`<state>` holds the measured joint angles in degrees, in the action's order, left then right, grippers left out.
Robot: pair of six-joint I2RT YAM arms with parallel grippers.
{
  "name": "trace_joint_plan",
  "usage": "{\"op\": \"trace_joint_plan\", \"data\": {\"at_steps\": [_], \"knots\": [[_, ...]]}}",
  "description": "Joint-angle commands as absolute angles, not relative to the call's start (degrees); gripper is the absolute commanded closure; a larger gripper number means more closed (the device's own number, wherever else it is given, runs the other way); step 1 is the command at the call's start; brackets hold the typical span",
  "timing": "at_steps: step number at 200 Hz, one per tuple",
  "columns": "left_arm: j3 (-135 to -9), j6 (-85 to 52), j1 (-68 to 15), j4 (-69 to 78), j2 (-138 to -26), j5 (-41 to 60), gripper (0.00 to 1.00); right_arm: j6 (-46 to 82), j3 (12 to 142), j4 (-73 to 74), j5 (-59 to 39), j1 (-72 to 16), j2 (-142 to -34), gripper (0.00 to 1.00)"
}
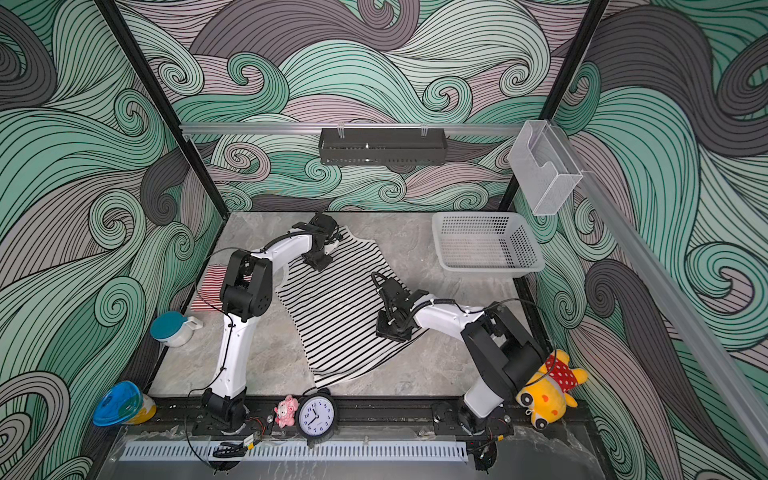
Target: Fold and stack the tank tops
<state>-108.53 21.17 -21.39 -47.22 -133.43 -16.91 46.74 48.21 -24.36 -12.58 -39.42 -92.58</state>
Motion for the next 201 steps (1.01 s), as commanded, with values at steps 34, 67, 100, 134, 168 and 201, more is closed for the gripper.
{"op": "trace_joint_plan", "data": {"at_steps": [34, 67, 100, 134, 168, 201], "knots": [[-99.58, 20.81, -20.97, -46.89, -128.28, -17.48, 0.79, 41.13, 49.64, -28.19, -10.54, -33.51, -98.35, 0.55], [-94.39, 18.41, -21.16, -48.29, -125.15, -15.81, 0.79, 35.19, 53.63, -30.85, -9.74, -25.21, -101.81, 0.55], [-89.99, 16.20, -22.04, -51.12, -121.97, -12.09, 0.79, 32.02, 60.25, -32.34, -10.16, -18.93, -107.47, 0.55], [-84.40, 16.34, -24.11, -53.70, -118.42, -9.36, 0.79, 30.51, 69.14, -36.39, -8.55, -16.14, -112.02, 0.54], [-80.43, 15.03, -25.15, -53.85, -114.50, -10.29, 0.80, 29.35, 77.43, -40.15, -8.77, -16.20, -112.93, 0.55], [-81.47, 13.49, -25.14, -53.86, -110.34, -11.73, 0.80, 28.86, 74.53, -39.84, -8.05, -19.71, -105.61, 0.54]]}}
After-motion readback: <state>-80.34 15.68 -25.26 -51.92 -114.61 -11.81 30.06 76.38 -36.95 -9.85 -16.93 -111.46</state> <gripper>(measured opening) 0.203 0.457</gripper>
